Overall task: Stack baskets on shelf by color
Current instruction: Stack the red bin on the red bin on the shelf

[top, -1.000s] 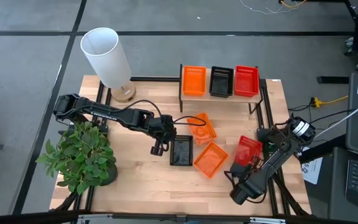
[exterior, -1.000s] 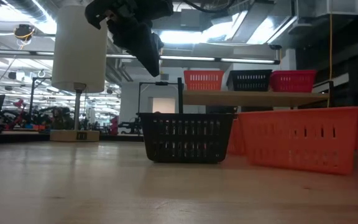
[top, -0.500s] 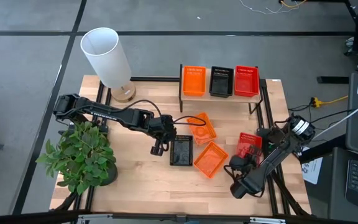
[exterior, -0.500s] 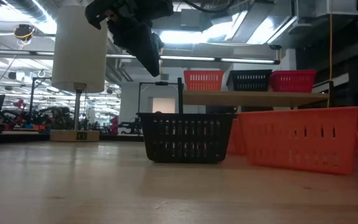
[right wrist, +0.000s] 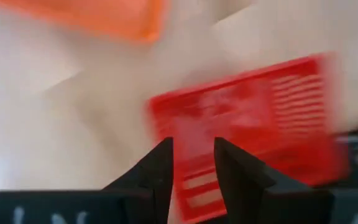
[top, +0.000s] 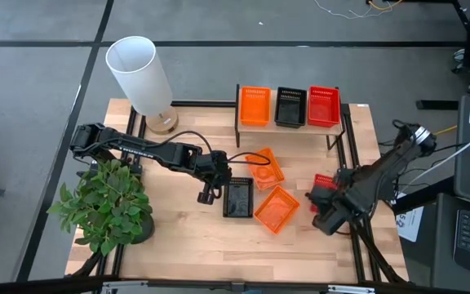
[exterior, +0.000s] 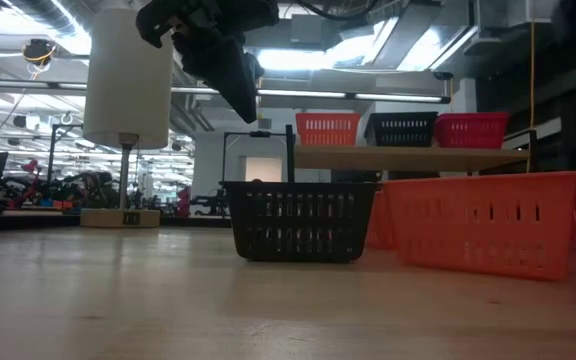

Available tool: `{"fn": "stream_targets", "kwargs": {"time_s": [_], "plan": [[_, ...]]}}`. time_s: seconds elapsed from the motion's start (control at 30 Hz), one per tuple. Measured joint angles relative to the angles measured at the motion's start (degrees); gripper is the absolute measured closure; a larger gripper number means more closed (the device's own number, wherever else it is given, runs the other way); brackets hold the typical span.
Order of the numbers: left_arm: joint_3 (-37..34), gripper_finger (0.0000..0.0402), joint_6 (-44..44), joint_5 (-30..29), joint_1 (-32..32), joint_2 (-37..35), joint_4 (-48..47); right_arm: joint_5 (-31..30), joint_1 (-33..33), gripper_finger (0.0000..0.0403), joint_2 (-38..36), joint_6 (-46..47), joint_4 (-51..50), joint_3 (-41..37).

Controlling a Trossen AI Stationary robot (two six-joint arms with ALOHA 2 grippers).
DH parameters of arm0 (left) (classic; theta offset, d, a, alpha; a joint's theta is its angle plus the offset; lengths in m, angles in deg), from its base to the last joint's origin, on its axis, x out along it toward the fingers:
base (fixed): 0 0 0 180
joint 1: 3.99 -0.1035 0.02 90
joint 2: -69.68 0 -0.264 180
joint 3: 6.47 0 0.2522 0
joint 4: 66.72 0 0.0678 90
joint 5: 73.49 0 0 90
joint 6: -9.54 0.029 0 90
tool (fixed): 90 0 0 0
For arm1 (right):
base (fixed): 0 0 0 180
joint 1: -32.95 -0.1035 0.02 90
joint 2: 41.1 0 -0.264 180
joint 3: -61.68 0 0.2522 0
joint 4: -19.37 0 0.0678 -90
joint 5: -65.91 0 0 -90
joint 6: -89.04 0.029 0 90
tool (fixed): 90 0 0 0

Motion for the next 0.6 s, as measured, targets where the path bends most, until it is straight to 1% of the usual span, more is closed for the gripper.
{"fn": "stream_targets", "kwargs": {"time_s": [0.13,0.2,0.27,0.5,0.6], "plan": [[0.00,0.0401,0.47,0.00,0.00,0.00,0.00,9.20,-0.19,0.0287,-2.55,0.11,12.75,-5.47],[0.00,0.0401,0.50,0.00,0.00,0.00,0.00,11.63,-0.69,0.0287,-2.73,0.08,15.69,-6.29],[0.00,0.0401,0.50,0.00,0.01,0.00,0.00,11.14,-1.27,0.0287,-2.73,-0.10,15.62,-6.30],[0.00,0.0401,0.43,0.00,0.00,0.00,0.02,4.16,-3.42,0.0287,-2.73,0.20,9.77,-6.57],[0.00,0.0401,0.44,0.00,0.00,0.00,0.02,3.90,-3.72,0.0287,-2.25,0.29,10.01,-7.71]]}}
